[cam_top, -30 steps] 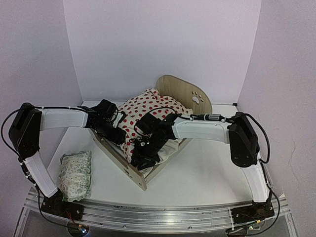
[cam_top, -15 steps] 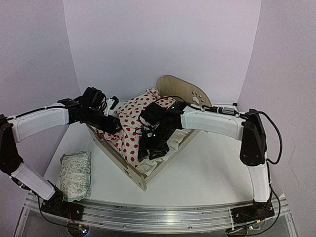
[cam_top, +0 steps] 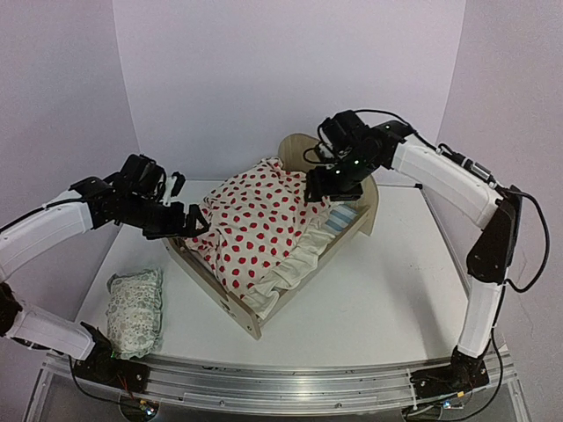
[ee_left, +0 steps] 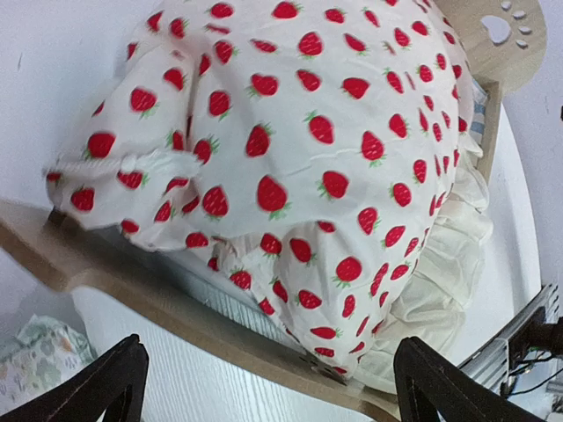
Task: Set up the pet bed
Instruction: Rotate the bed frame with half of the mattress attached at the center of the board.
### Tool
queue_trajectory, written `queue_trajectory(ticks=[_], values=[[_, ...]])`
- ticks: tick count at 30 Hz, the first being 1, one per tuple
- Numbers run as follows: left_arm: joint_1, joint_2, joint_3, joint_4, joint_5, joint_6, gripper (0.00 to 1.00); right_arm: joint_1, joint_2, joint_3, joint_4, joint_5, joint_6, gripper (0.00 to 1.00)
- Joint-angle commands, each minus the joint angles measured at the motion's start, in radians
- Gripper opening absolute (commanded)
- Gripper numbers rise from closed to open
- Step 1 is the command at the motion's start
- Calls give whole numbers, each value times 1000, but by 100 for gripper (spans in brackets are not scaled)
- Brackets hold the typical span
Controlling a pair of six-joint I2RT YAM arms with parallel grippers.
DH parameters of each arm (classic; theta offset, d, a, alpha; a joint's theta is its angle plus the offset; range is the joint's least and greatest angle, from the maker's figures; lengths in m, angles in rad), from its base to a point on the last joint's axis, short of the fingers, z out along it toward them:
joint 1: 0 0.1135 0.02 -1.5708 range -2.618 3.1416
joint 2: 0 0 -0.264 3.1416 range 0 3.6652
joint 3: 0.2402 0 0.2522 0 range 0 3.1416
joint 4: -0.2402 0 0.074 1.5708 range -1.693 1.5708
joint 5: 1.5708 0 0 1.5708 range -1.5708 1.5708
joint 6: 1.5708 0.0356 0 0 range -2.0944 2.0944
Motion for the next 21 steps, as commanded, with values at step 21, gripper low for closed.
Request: queue_trajectory(ticks=[21], values=[[1,-178,-351,231,-141,-563,91,-398,267,256,29,-178,-325,70]])
